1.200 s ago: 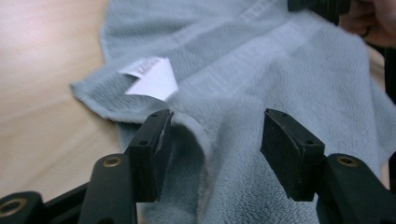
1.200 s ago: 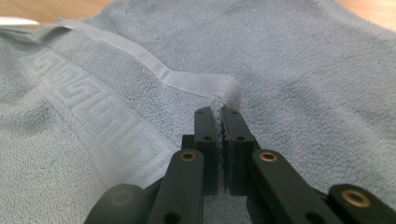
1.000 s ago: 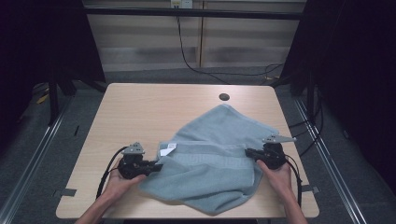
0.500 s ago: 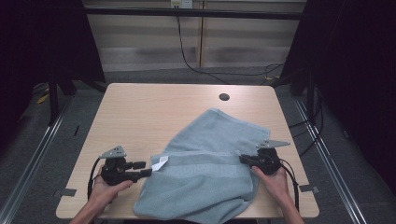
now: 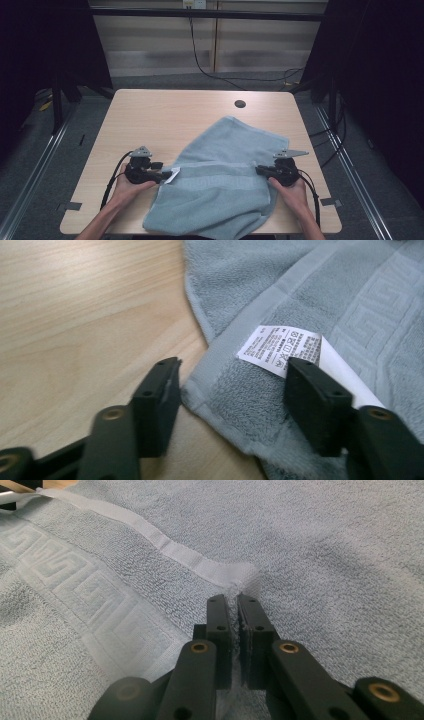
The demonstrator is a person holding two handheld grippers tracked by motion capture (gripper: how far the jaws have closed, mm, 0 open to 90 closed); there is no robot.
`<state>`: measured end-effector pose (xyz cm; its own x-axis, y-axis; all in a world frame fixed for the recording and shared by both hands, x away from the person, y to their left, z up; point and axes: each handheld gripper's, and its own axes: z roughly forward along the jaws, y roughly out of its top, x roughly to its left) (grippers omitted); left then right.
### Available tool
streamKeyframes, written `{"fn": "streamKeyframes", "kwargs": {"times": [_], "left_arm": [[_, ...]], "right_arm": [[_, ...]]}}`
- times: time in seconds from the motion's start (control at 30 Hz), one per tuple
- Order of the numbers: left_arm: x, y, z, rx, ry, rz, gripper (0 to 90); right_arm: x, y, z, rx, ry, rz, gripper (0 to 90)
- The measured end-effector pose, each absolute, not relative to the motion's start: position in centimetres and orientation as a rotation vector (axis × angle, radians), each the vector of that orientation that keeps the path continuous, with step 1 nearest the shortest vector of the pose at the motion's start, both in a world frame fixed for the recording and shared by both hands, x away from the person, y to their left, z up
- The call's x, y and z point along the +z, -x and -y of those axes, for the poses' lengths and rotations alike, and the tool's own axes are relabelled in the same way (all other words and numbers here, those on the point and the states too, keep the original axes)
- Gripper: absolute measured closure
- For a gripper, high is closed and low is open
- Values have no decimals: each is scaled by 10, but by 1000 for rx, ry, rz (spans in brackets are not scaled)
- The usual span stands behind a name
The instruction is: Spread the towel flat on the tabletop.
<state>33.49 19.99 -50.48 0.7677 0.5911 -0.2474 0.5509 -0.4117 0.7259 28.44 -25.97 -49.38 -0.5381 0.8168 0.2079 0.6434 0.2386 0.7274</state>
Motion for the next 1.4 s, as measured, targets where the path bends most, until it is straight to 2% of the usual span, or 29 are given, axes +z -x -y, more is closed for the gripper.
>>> {"fn": "streamKeyframes", "kwargs": {"times": [0.03,0.07,0.13,0.2,0.4,0.5,0.57,0.73,0.9,1.03,1.13,1.4], "left_arm": [[-505,-335,-200,60,-2102,-851,490],[-505,-331,-197,41,-2141,-764,629],[-502,-328,-196,54,-2146,-747,757],[-496,-327,-197,64,-2121,-749,806],[-470,-320,-198,99,-2016,-712,801],[-467,-321,-197,100,-2002,-712,756],[-466,-323,-195,90,-1997,-704,788],[-470,-320,-184,-4,-2031,-655,818],[-496,-324,-173,-29,-2123,-699,818],[-505,-326,-175,-9,-2153,-727,819],[-505,-327,-177,-12,-2147,-741,819],[-505,-334,-198,10,-2116,-812,819]], "right_arm": [[-494,-284,260,1182,-1378,-2294,855],[-494,-284,259,1182,-1377,-2295,855],[-493,-283,259,1186,-1373,-2292,856],[-489,-281,259,1209,-1361,-2280,858],[-466,-268,261,1304,-1306,-2213,859],[-455,-260,262,1344,-1276,-2188,859],[-452,-256,262,1353,-1269,-2182,859],[-456,-239,264,1301,-1285,-2227,860],[-477,-227,272,1213,-1356,-2271,863],[-499,-241,273,1109,-1421,-2331,867],[-500,-252,271,1107,-1418,-2327,868],[-503,-322,249,1078,-1399,-2285,870]]}}
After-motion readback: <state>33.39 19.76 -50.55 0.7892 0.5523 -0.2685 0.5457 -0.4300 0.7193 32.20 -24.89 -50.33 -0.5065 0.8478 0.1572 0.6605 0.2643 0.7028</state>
